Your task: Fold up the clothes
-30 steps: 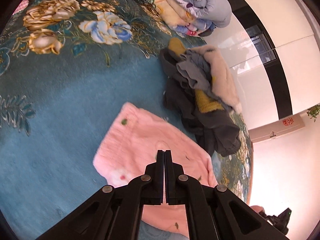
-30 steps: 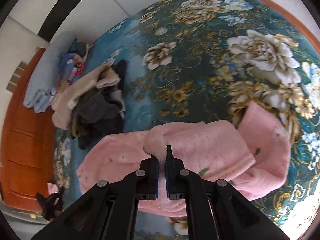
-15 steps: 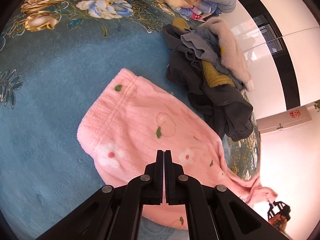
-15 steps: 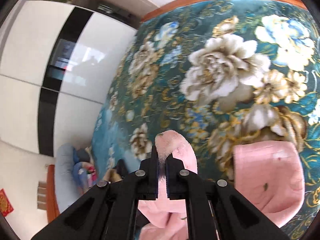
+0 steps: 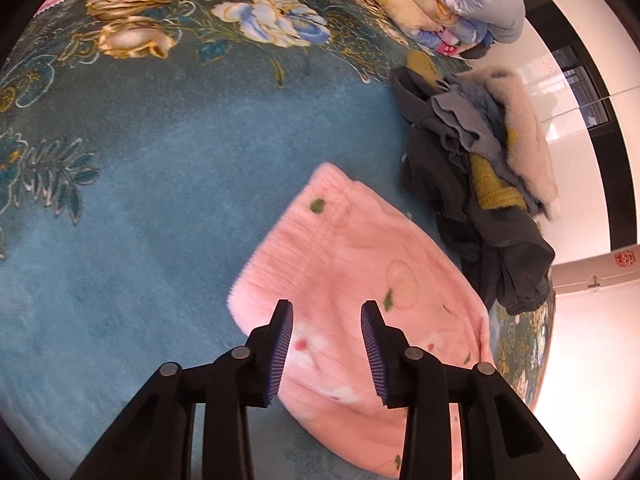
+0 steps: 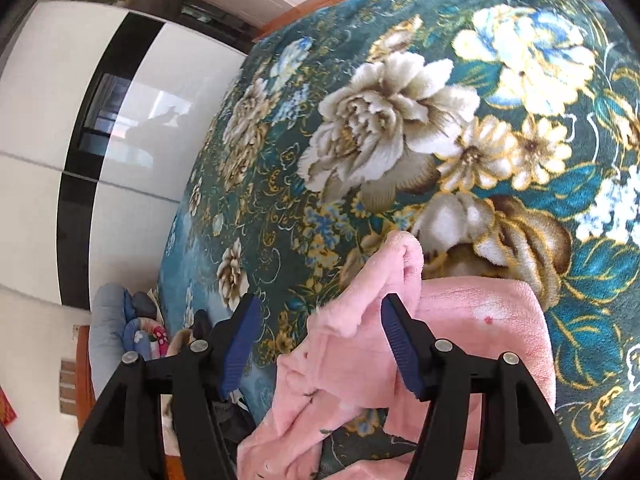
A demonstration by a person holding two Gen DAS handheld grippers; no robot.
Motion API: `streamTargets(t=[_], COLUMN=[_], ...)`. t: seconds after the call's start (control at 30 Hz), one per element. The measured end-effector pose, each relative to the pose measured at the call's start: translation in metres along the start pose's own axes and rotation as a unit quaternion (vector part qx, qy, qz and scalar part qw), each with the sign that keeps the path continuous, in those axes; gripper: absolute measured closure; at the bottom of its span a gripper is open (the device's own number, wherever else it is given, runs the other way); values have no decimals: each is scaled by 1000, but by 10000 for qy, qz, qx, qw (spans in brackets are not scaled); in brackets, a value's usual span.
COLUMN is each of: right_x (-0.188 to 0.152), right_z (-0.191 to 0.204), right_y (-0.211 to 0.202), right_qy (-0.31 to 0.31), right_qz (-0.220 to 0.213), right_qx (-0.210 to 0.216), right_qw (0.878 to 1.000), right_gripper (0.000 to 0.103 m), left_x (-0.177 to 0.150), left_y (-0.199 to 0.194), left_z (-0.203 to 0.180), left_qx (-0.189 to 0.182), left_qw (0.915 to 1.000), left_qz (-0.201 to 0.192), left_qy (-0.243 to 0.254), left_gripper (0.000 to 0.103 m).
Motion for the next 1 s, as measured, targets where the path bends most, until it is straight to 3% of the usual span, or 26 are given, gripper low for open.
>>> streamTargets(t=[0.07, 0.2, 0.3, 0.4, 0.57, 0.73, 0.83, 0.93, 1.0], right_x=[-13, -54, -85, -111, -130, -135, -141, -150, -154], right_z=[-10, -47, -74, -107, -126, -120, -114, -112, -113], right_y=[-7, -19, -28, -31, -27, -15, -11, -5, -2], right_qy=[-77, -118, -149, 73, 351, 498, 513, 533, 709], right_qz=[57, 312, 503, 727, 831, 907, 998, 1060, 1068], right_qx=[-59, -351, -569, -782, -533, -261, -97, -129, -173], right_qw=[9999, 9988, 9970, 9943, 9945, 9943, 9936, 9929, 9916], right_gripper=[38, 37, 37, 37, 37, 37, 37, 37, 39], left_x=[7, 11, 5, 1, -20, -44, -46, -47, -48], left_y=[4, 28, 44, 52, 65, 75, 71, 66, 59], left_z=[15, 36, 31, 19, 13, 9, 4, 2, 2], left_qx=[192, 550, 565, 487, -2, 76, 84, 80, -44], left_qw=[9993, 9930, 9895, 9896, 9816, 9754, 9800, 9819, 9830], left_qz=[240, 872, 1199, 1259, 1592, 1784, 1584, 1460, 1357], left_qy=[-223, -584, -580, -499, -1051, -1296, -1199, -1208, -1240], left_gripper=[50, 49, 49, 49, 49, 49, 55, 85, 90])
Point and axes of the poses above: each gripper's, at about its wrist camera, not at the fingertips, and y roughly the way its jaws point, z to its left, x to its top, the point moved 1 cm from there along y, roughly the way its jaws point, and after that the axes turned 5 degrees about -y, right-handed, at the moved point
